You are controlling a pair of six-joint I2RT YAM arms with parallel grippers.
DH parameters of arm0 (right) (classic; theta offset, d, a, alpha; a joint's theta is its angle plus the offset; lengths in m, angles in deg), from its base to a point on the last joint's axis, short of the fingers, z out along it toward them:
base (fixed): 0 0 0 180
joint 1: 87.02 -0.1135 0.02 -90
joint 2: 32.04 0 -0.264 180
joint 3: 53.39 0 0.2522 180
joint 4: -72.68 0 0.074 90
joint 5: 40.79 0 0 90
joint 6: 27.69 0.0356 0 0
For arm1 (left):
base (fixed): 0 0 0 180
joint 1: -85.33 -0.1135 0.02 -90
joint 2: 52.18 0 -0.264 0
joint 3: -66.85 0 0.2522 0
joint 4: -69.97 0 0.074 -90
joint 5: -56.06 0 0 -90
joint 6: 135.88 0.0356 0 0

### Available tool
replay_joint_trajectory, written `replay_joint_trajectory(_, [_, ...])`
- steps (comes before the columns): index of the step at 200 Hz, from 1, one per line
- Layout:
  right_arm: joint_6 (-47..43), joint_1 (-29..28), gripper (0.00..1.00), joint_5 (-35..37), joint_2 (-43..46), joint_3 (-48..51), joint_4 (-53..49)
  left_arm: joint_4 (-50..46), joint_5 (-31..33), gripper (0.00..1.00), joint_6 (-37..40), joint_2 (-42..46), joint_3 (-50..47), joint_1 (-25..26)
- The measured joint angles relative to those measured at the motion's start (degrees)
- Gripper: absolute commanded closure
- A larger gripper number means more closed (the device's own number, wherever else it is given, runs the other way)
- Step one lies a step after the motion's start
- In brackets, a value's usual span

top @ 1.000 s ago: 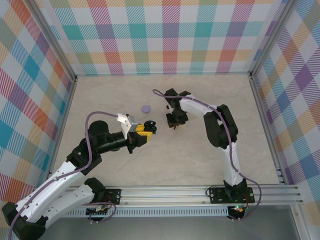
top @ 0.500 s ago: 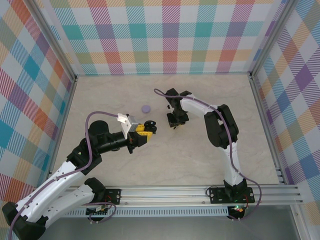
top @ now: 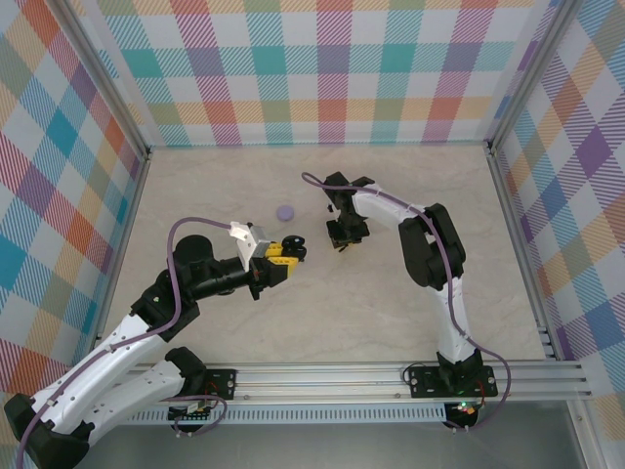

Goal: Insert the wireless bluetooth earbuds into the charging case

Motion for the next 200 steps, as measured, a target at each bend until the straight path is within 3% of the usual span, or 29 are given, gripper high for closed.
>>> replay_joint_trajectory(61, [-2.6, 0.0, 0.82, 0.4, 0.3, 0.3, 0.2, 0.0, 0.0, 0.95, -0.4, 0.0, 0.0, 0.0])
replay_joint_trajectory(148, [-22.1, -0.1, 0.78, -4.2, 5.0, 8.0, 1.7, 0.0, 0.0, 0.95, -1.0, -0.3, -0.3, 0.0])
replay_joint_trajectory(169, [-24.7, -0.3, 0.71, -4.9, 5.2, 8.4, 0.9, 0.0, 0.0, 0.95, -1.0, -0.7, -0.3, 0.0])
replay_joint_trajectory(181, [-25.4, -0.4, 0.60, -4.8, 5.2, 8.4, 0.7, 0.0, 0.0, 0.95, -1.0, -1.0, -0.3, 0.0])
replay_joint_trajectory(200, [-24.9, -0.5, 0.55, -4.7, 5.2, 8.0, -0.2, 0.0, 0.0, 0.95, -1.0, -1.2, -0.3, 0.0])
